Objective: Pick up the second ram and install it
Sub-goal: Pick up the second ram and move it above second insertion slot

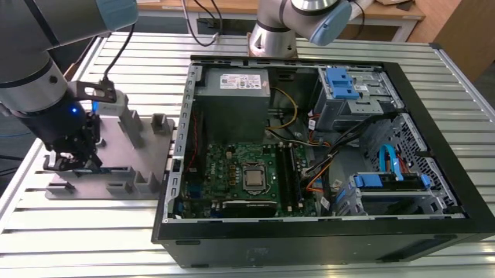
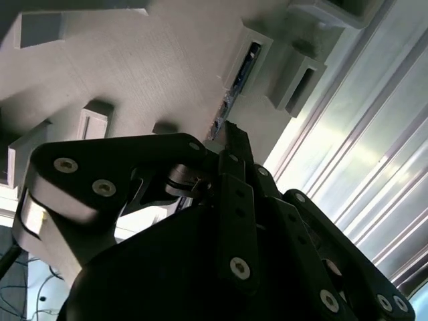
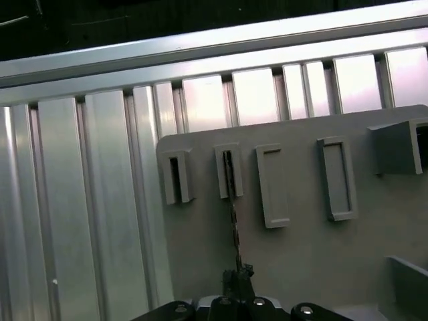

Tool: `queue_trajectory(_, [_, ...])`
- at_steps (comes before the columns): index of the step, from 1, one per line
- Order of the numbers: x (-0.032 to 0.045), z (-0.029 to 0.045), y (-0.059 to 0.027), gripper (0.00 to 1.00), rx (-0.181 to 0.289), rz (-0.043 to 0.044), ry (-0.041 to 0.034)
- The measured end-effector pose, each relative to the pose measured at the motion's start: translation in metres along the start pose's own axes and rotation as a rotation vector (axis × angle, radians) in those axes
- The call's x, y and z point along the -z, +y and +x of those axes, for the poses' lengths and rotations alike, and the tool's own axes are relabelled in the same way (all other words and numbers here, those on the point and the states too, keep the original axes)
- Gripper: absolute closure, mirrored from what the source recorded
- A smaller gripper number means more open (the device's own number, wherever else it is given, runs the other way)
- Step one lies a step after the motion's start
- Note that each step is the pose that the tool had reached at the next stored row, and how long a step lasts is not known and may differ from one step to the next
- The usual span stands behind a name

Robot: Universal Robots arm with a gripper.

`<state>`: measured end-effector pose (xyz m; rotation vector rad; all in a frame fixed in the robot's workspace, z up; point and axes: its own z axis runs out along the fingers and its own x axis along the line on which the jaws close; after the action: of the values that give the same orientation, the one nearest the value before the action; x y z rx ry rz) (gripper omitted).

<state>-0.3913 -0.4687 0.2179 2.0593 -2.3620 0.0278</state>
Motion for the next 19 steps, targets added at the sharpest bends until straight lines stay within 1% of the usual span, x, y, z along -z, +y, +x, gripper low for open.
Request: queue_trajectory(19, [0.0000, 0.0000, 0.0000, 0.89, 0.190, 0.0033, -0.0016])
